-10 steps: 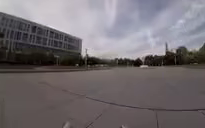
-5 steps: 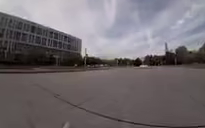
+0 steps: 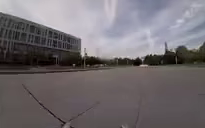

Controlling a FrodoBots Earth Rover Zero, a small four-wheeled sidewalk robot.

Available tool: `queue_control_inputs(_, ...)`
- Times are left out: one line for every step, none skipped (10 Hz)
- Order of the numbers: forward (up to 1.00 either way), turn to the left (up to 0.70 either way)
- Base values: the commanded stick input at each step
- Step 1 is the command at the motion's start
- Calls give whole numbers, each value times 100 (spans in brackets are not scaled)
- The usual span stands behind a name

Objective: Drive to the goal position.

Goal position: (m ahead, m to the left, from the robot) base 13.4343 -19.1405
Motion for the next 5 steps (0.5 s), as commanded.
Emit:
queue_control_inputs(100,0)
queue_control_inputs(100,0)
queue_control_inputs(100,0)
queue_control_inputs(100,-2)
queue_control_inputs(100,-21)
